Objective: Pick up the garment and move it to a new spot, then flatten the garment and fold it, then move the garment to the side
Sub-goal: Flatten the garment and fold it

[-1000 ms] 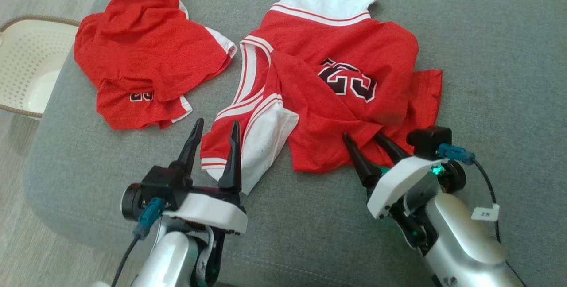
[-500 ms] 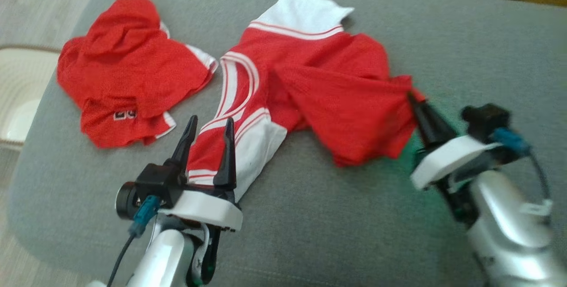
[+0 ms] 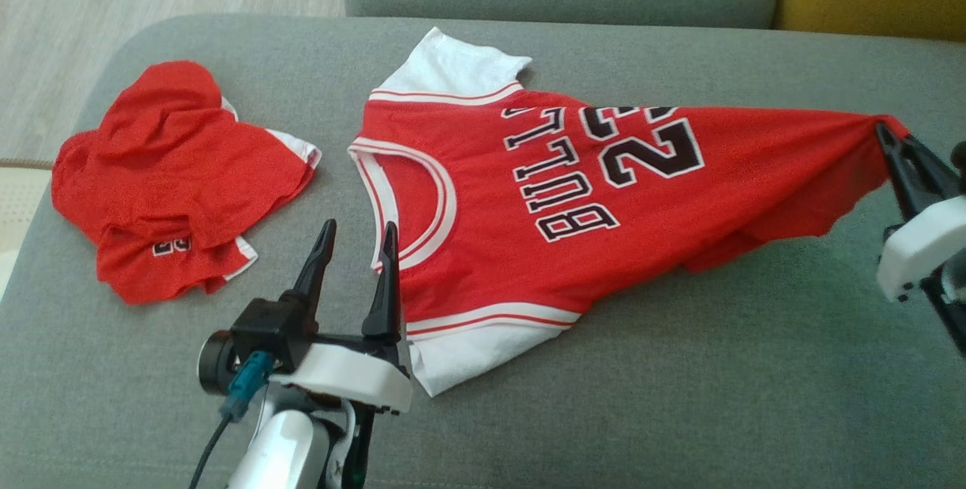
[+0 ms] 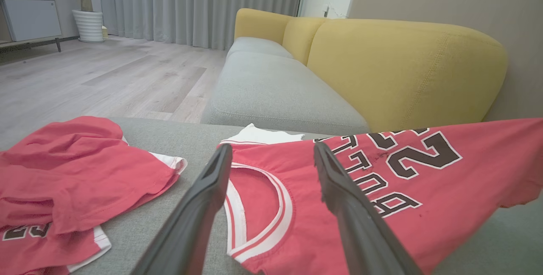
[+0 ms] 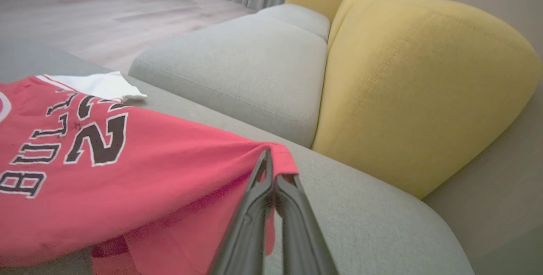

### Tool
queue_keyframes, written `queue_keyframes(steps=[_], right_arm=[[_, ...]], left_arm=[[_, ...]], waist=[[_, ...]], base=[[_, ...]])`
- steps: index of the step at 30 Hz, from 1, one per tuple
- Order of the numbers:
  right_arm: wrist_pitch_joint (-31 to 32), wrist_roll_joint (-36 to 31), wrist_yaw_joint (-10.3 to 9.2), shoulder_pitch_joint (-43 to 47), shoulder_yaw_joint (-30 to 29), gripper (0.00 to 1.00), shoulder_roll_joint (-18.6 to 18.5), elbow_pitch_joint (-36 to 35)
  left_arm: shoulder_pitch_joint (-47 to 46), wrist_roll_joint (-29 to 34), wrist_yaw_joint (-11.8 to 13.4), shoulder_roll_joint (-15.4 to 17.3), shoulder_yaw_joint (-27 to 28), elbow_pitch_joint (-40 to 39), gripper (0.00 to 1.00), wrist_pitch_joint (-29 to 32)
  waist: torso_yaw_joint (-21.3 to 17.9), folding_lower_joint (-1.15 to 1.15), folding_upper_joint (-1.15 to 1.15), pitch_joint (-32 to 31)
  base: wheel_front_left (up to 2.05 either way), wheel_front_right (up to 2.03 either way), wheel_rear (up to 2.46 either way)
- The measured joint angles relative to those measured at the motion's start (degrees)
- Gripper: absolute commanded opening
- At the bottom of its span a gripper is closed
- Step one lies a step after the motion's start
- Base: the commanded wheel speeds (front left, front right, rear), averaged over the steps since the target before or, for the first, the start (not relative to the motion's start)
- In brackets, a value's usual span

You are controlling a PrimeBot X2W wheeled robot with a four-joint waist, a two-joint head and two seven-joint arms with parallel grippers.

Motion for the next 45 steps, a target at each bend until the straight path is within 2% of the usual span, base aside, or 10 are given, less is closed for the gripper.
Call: queue_keyframes(steps=[7,15,18,19,20,26,30,32,38,45], right_arm=[[1.9,0.0,0.00,-1.6,2.1,0.00,-0.7,1.9],[0.4,-1.6,0.00,-16.0,6.9,0.00,-0.8,15.8],[-1.2,-1.8,0.00,-20.4,6.9,0.00,-0.7,23.0],[-1.5,-2.0,0.00,-21.6,6.6,0.36,-0.7,25.5],[-1.5,-2.3,0.00,-22.6,6.4,1.00,-0.7,27.9],[-4.1,-3.4,0.00,-26.0,5.8,1.00,0.3,38.1],[-6.4,-3.4,0.00,-26.4,5.7,1.00,1.6,40.4],[-11.0,-2.6,0.00,-26.4,4.6,1.00,2.3,41.2],[-17.9,-0.1,0.00,-25.4,2.7,1.00,5.1,39.5],[-20.6,2.2,0.00,-15.4,-1.9,1.00,9.9,29.0]], left_arm=[[-0.4,0.0,0.0,0.0,-1.2,-0.2,1.00,0.0],[-3.7,-0.6,0.0,0.0,-3.2,-0.2,1.00,0.0],[-4.1,-0.6,0.0,0.0,-3.7,-0.3,1.00,0.0],[-4.3,-0.8,0.0,0.0,-3.9,-0.3,1.00,0.0],[-4.5,-1.2,0.0,0.0,-4.1,-0.3,1.00,0.0],[-5.7,-1.2,0.6,0.0,-4.9,-0.3,1.00,0.0],[-5.7,-1.2,1.0,0.0,-4.8,-0.1,1.00,0.0],[-5.7,-1.2,1.0,0.0,-4.5,-0.1,1.00,0.0],[-5.1,-0.9,0.9,0.0,-3.1,-0.1,1.00,0.0],[-1.2,-0.3,0.2,0.0,-1.3,0.0,1.00,0.0]], waist=[[1.3,0.00,0.00,2.5],[4.9,0.00,0.00,6.6],[6.4,0.01,0.00,8.3],[6.8,0.00,0.00,8.8],[7.3,0.00,0.00,9.2],[8.5,0.01,0.00,10.6],[7.7,0.00,0.00,9.9],[6.5,0.01,0.00,8.7],[4.0,0.00,0.00,6.0],[0.3,0.00,0.00,1.9]], base=[[0.00,0.00,0.00],[0.00,0.00,0.00],[0.00,0.00,0.00],[0.00,0.00,0.00],[0.00,0.00,0.00],[0.00,0.00,0.00],[0.00,0.00,0.00],[0.00,0.00,0.00],[0.00,0.00,0.00],[0.00,0.00,0.00]])
